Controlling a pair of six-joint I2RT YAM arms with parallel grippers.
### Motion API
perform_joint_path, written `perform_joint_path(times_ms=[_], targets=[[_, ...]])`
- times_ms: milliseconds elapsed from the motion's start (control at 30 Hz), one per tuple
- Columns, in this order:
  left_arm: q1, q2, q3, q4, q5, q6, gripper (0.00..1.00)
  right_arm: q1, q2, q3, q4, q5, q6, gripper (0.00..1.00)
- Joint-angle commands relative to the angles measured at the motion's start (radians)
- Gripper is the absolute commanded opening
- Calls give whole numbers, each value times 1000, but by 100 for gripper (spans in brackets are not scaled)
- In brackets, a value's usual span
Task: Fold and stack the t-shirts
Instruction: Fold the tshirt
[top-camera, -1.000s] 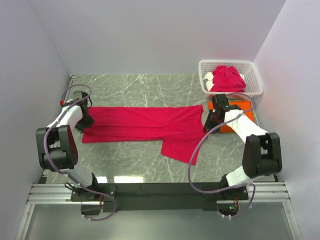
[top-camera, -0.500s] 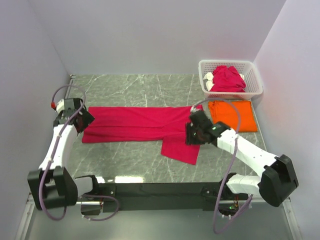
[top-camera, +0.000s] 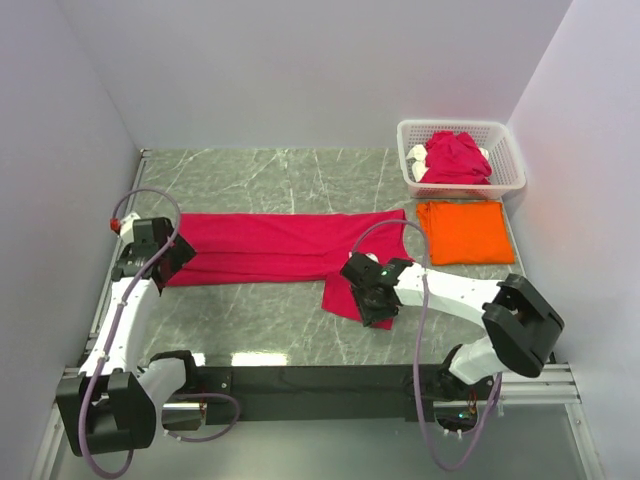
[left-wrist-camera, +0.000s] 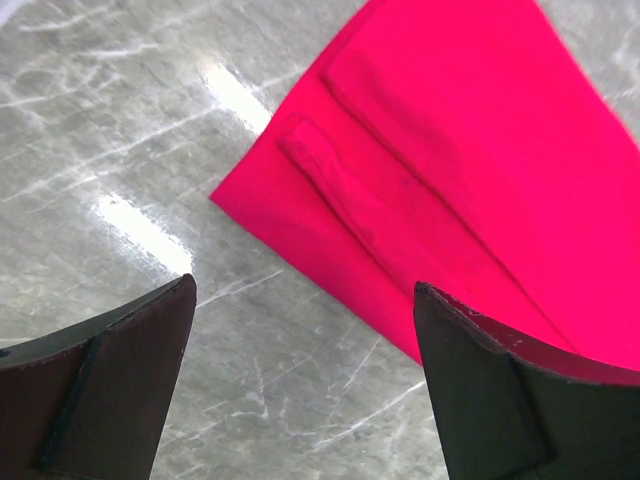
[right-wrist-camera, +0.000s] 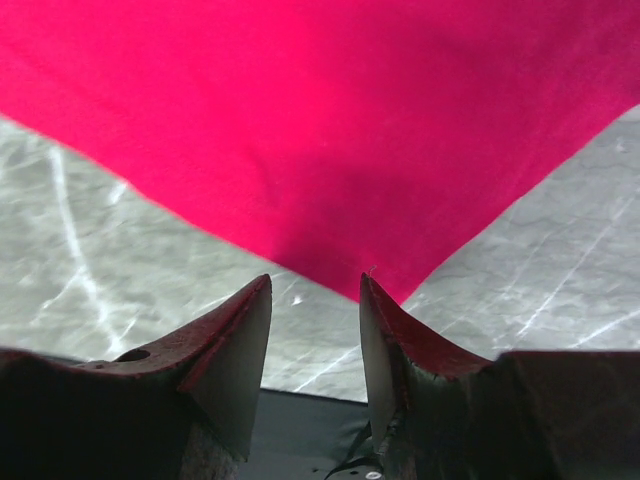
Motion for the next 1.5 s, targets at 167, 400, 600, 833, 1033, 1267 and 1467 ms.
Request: perform_joint_path(times_ms=[167,400,600,833,1033,1267,1467], targets=[[-25,-8,-48,78,-5,15,96,12,95,43,-7,71,-20,46],[-26,4,-42,83,-13,17,95,15,169,57,-8,73,-12,31],[-26,0,-45,90,-8,21,95,14,163,192,-117,227,-47,0],[-30,1,-45,90,-8,21,95,-29,221,477,-238,464,-141,0],[-28,7,-41,87,-7,20,95,-106,286,638,-205,479,-219,0],[-30,6,-45,93,-2,20,95,-178,362,769,-107,525,-328,0],[-31,14,-43,95,-4,21,95,-204,440,838,-47,507,-376,0]])
